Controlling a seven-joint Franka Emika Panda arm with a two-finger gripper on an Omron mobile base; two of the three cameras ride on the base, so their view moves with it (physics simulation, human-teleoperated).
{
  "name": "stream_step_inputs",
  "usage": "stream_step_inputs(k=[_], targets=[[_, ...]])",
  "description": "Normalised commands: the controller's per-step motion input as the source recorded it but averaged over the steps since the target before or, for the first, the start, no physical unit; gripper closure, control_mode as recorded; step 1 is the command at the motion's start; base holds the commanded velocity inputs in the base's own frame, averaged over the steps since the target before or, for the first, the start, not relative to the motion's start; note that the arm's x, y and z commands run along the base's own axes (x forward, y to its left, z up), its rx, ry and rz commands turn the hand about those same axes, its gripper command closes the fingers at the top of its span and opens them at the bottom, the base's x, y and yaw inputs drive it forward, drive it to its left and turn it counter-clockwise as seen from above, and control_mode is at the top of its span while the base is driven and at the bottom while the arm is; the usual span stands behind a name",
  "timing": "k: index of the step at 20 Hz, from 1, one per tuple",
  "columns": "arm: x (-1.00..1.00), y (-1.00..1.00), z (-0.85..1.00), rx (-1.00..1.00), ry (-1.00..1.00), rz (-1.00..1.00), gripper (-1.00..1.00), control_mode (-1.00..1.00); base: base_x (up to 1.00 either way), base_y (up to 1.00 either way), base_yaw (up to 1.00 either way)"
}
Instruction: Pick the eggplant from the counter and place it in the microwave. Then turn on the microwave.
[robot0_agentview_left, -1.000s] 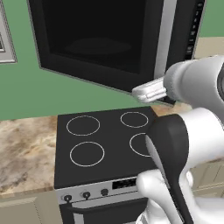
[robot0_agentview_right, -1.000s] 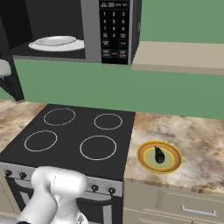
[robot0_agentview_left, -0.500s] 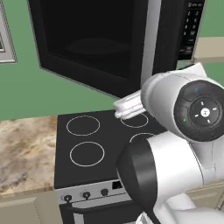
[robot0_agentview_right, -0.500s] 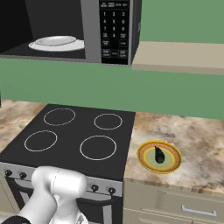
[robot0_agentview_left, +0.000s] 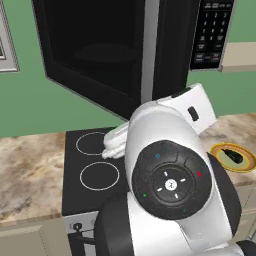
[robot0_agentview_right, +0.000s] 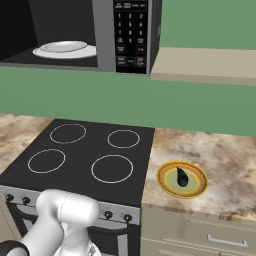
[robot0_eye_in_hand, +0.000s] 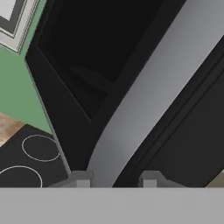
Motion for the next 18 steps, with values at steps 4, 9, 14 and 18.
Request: stream_step_inputs(k=[4,9,14,18], targets=[[0.05,0.60,0.08,-0.11,-0.06,-0.02,1.00,-1.00,0.00,0.00,0.00],[0.11,0.58,0.07,-0.10,-0.07,-0.01,1.00,-1.00,0.00,0.00,0.00],[0.24,0.48,0.07,-0.07,-0.01,0.00,1.00,-1.00,0.00,0.00,0.00],[0.29,0.39,0.02,-0.04,0.00,0.00,1.00,-1.00,0.00,0.00,0.00]])
